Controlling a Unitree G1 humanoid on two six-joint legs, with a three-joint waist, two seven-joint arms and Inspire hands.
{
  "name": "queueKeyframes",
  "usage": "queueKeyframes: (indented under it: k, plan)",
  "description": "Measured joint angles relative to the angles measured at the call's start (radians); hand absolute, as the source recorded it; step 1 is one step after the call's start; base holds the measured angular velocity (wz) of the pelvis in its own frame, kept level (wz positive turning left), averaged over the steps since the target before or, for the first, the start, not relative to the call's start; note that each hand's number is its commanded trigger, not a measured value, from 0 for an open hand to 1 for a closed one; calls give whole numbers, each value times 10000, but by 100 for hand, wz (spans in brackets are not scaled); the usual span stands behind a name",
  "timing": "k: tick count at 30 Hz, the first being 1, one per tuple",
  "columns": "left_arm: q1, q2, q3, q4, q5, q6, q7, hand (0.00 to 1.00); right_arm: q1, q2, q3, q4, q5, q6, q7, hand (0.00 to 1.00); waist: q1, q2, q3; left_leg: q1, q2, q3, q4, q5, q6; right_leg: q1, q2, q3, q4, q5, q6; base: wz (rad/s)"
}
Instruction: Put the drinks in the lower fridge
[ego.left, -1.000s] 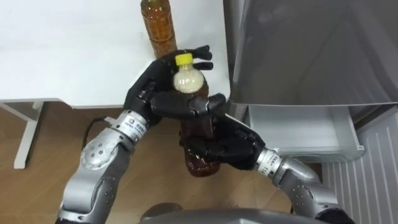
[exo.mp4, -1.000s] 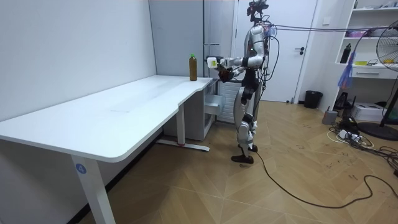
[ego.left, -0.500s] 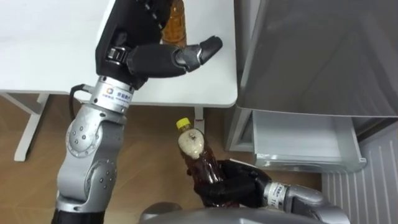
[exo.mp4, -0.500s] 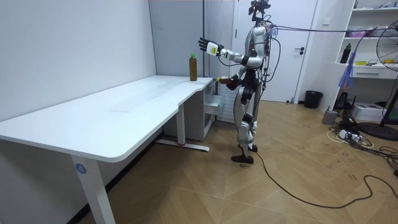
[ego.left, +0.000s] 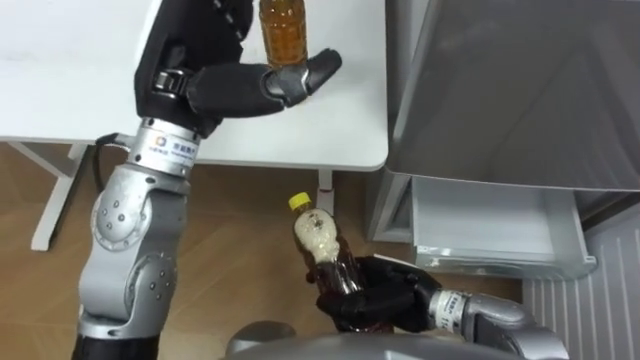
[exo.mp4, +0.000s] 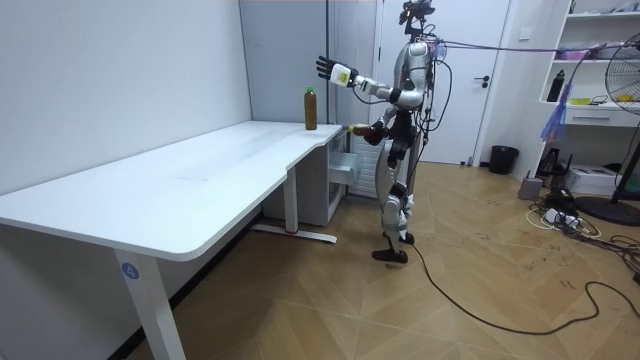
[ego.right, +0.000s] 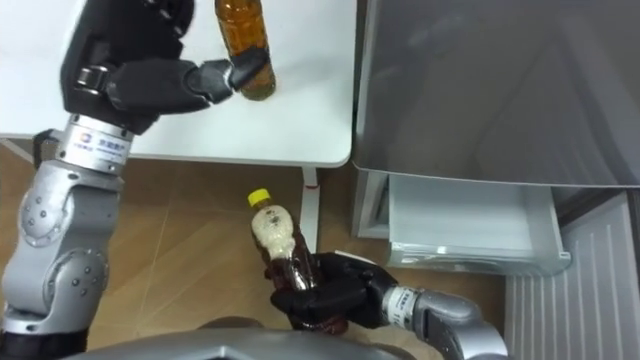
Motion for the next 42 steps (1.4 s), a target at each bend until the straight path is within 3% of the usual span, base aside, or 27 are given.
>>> queueKeyframes:
  k: [3,6,8,11,14,19,23,30,33,37,38,42]
  plan:
    - [-4,-5,816,-635,25,-193,643,0,310,36,-351,2,0,-99,-48,100,150,33,-7,34,7,7,-9,-1,-2,7,40,-5,-11,1,-1,-2]
    - [-4,6,1988,-1141,519,-723,1309,0,594,42,-816,0,-249,-104,-29,100,357,145,-8,288,-5,44,-178,-1,-2,150,70,48,-44,0,1,-5]
    - [-28,12,2812,-1351,766,-1083,2003,0,739,16,-1029,0,-526,-103,-27,100,615,239,-63,406,-10,61,-236,-1,-2,282,70,29,-111,-3,4,0]
    - [-20,12,3782,-1374,954,-1315,2960,0,974,65,-1159,-13,-824,-112,-39,100,997,344,-161,537,-17,70,-306,3,-6,396,83,32,-210,-4,2,0]
    - [-17,12,4772,-1367,1166,-1538,4260,0,1233,138,-1326,-10,-1006,-120,-205,100,1189,384,-173,573,-47,60,-299,6,-10,518,84,-24,-347,-3,-1,7]
    - [-14,12,5511,-1089,2071,-1889,5895,0,1290,188,-1297,4,-1111,-120,-719,100,1520,278,-155,675,-128,-41,-311,6,-11,649,82,7,-385,-17,14,3]
    - [26,155,5890,4,2155,-1905,6970,0,1303,151,-1289,4,-1104,-107,-1024,100,1671,216,-175,688,-157,-87,-331,8,-6,664,65,-44,-382,-18,16,0]
    - [669,163,5645,2334,1064,-1640,7816,0,1304,95,-1037,-53,-926,-61,-1597,100,1857,176,-194,726,-163,-83,-407,8,-4,660,61,-47,-392,-19,19,-1]
    - [1122,170,5122,4034,611,-1546,7844,0,1291,136,-932,-54,-595,-43,-1858,100,1822,187,-192,699,-170,-132,-391,8,-4,660,58,-108,-394,-19,21,5]
    - [1580,166,4051,6792,-821,-1109,7844,0,1177,145,-893,-55,-99,37,-1999,100,1821,136,-181,700,-162,-99,-455,9,-7,638,69,-48,-421,-20,20,-2]
    - [1692,165,3697,7250,-1180,-912,7818,0,1165,142,-833,-54,62,37,-2118,100,1799,51,-172,686,-167,-112,-456,8,-7,649,67,-70,-461,-18,19,0]
    - [1940,177,2708,8688,-1562,-741,7401,0,1028,113,-683,148,577,65,-2344,100,1749,-91,-121,687,-163,-103,-476,1,-8,669,69,-79,-496,-15,22,0]
